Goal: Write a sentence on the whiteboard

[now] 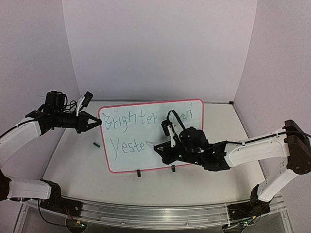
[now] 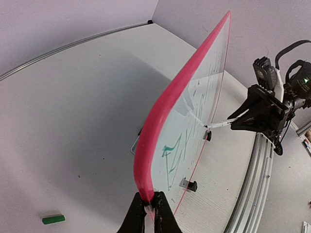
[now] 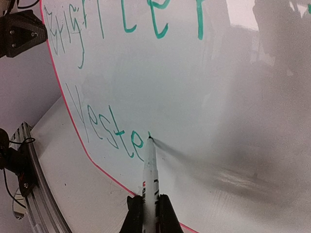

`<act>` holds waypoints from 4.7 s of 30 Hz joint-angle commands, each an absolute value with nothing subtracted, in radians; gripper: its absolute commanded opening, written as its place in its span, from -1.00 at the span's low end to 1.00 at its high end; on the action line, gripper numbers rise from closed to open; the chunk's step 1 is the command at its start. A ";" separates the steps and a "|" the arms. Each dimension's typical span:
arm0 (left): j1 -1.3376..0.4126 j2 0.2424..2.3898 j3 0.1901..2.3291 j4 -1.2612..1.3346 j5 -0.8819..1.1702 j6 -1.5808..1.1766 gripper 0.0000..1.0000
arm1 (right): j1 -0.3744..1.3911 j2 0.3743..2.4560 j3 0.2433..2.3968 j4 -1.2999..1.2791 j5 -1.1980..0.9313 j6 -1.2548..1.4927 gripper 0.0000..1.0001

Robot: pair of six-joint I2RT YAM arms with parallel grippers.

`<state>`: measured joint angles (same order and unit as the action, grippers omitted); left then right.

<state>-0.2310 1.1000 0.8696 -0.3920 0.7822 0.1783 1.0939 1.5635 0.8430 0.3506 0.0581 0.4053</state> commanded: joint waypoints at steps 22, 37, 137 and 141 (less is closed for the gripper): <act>-0.254 1.130 0.859 -0.476 0.748 0.215 -1.00 | 1.090 1.568 0.853 0.346 0.083 0.407 -1.00; -0.253 1.128 0.857 -0.476 0.747 0.215 -1.00 | 1.090 1.562 0.871 0.371 0.117 0.390 -1.00; -0.264 1.142 0.860 -0.480 0.736 0.217 -1.00 | 1.011 1.441 0.764 0.432 0.065 0.371 -1.00; -0.263 1.142 0.859 -0.480 0.735 0.217 -1.00 | 1.011 1.459 0.750 0.428 0.026 0.396 -1.00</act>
<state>-0.2310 1.1076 0.8711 -0.3870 0.7738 0.1745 1.0168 1.4570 0.7544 0.4040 0.0291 0.3687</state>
